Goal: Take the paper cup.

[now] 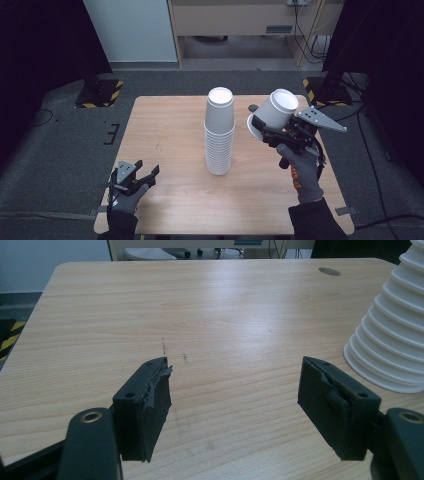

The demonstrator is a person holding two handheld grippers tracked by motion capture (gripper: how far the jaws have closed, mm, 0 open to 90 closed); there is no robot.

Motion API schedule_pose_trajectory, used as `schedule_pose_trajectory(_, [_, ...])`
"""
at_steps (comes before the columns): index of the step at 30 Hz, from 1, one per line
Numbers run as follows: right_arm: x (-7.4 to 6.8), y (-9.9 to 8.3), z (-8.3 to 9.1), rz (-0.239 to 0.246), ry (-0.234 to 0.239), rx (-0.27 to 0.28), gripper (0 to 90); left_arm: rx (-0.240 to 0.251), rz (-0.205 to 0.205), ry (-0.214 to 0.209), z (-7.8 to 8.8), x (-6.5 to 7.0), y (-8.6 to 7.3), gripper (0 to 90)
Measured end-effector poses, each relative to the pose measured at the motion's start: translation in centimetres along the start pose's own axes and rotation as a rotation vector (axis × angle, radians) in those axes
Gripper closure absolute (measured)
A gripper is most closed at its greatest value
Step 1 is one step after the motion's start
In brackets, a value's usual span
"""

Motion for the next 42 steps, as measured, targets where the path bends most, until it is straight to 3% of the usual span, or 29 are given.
schedule_pose_trajectory(3, [0.8, -1.3, 0.6, -0.02, -0.011, -0.008, 13.9, 0.012, 0.008, -0.025, 0.0, 0.5, 0.2, 28.2])
schedule_pose_trajectory(16, [2.7, -5.1, 1.5, -0.081, -0.027, -0.05, 13.8, 0.048, -0.005, -0.061, -0.2, 1.9, 1.0, 27.1])
schedule_pose_trajectory(25, [4.1, -7.5, 2.0, -0.151, -0.037, -0.065, 13.8, 0.076, -0.025, -0.114, -0.2, 3.8, 2.0, 28.5])
schedule_pose_trajectory(33, [5.2, -9.1, 2.4, -0.214, -0.038, -0.064, 13.8, 0.1, -0.04, -0.155, -0.3, 5.5, 2.7, 30.2])
schedule_pose_trajectory(42, [5.6, -9.9, 3.1, -0.244, -0.047, -0.05, 13.8, 0.12, -0.059, -0.196, -0.2, 7.0, 3.2, 31.1])
Point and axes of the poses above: each handheld gripper's, and its own axes: z roughly backward along the jaws, y roughly out of its top, x roughly to its right, the point moved 7 cm from there along -z, roughly forward along the jaws, and after that the axes turned 6 degrees about -z, right-handed, at the moved point
